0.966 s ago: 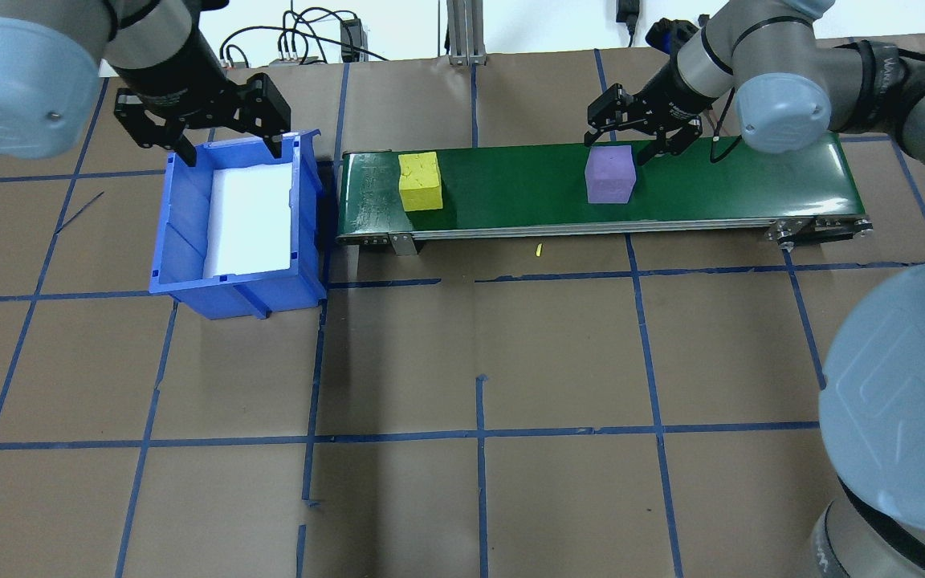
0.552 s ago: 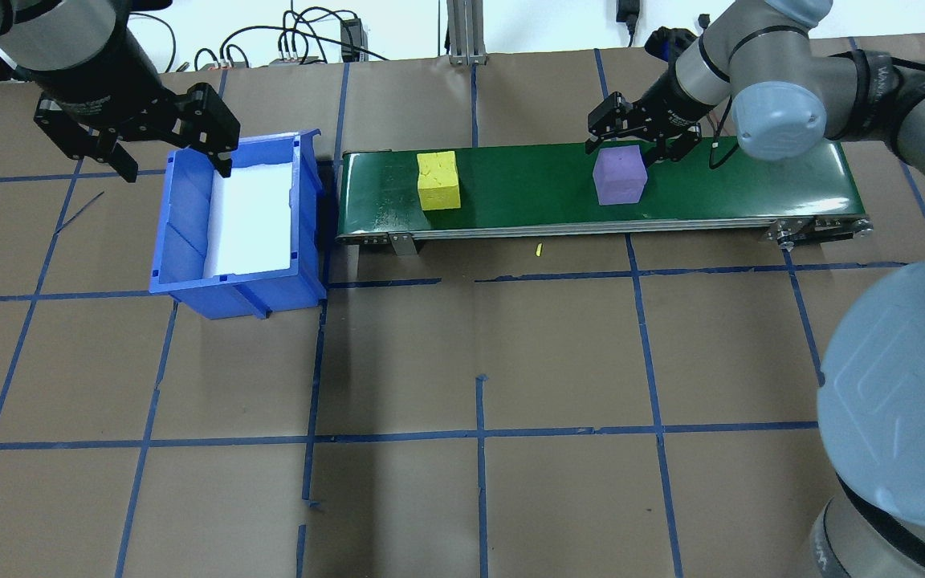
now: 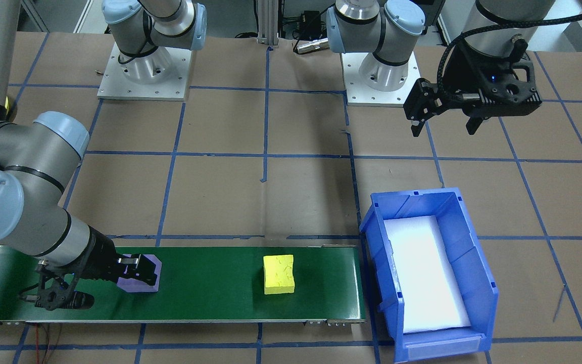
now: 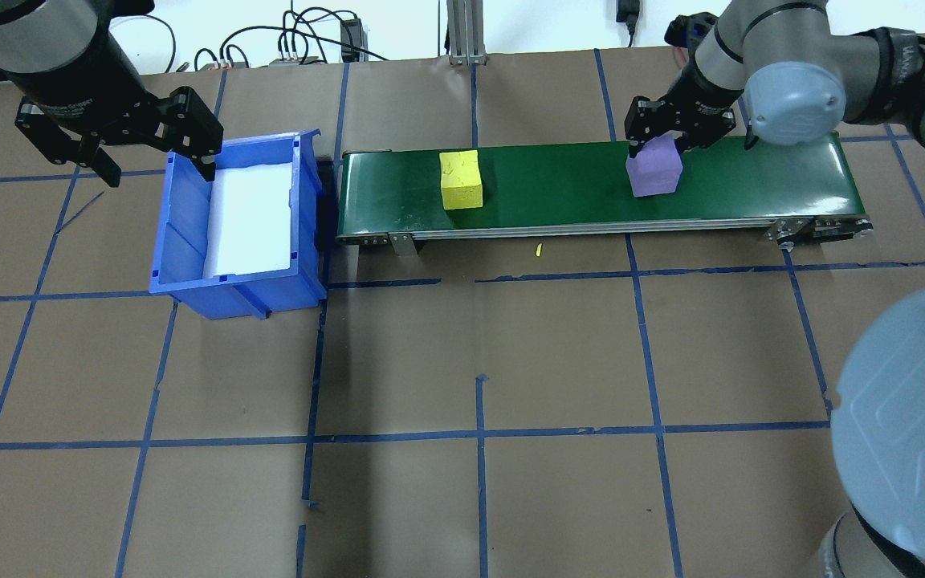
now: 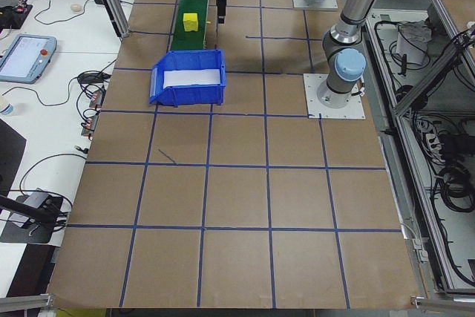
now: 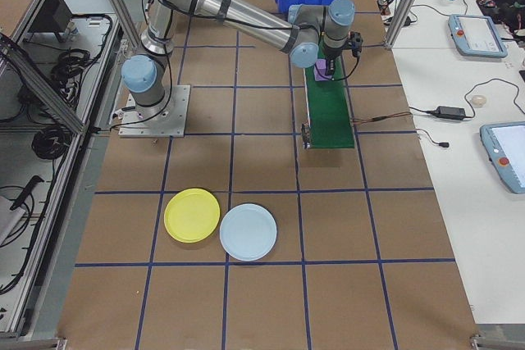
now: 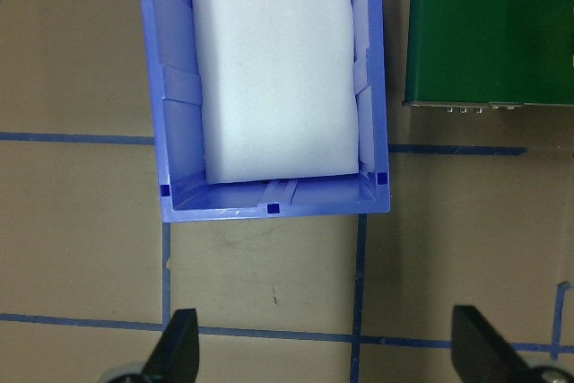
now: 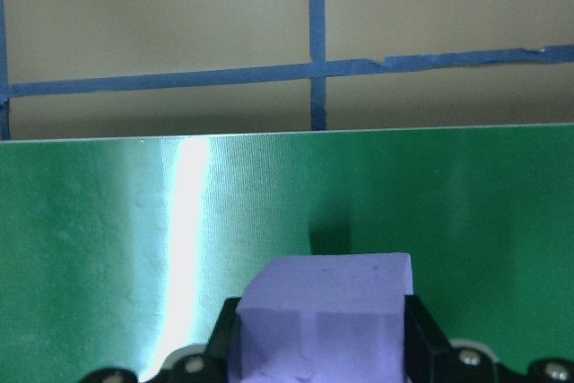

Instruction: Move block left to right into plate

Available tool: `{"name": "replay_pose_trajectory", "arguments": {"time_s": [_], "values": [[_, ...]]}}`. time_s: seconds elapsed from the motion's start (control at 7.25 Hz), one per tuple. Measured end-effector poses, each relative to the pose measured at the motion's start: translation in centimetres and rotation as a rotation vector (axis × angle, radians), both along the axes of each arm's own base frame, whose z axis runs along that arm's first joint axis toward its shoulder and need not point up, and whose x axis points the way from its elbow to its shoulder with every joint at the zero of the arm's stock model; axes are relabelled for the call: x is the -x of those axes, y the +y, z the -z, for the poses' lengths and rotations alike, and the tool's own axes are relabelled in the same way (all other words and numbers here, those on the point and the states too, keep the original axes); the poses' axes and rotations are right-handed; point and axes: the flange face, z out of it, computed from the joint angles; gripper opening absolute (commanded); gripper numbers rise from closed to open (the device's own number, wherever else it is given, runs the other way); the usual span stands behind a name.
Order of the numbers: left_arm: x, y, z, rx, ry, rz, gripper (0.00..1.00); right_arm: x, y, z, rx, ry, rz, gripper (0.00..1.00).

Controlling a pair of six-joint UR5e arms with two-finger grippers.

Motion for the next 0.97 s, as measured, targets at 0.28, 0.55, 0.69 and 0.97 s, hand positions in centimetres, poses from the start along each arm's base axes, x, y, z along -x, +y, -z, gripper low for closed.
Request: {"name": "replay_pose_trajectory", "arguments": {"time_s": [0.28,0.55,0.69,0.97], "values": [[0.6,0.2,-0.4,0.008,0.024,0.0,1.0,6.5,1.8,-4.2,0.032,0.187,-0.204,0.28],[0.8,0.2,-0.3,0.006,0.029,-0.002,1.0,19.5,6.7,-6.5,-0.063,0.268,-0.301,0.25],[0.9,0.2,-0.3,0.007,0.029,-0.005,1.0,26.5,9.8,-6.7,-0.112,0.263,-0.31,0.26],[0.9,0.3,-0.3,0.007,0.029,-0.007,1.0,39.3,17.4,-5.3,-0.19,0.225,-0.282,0.25]]}}
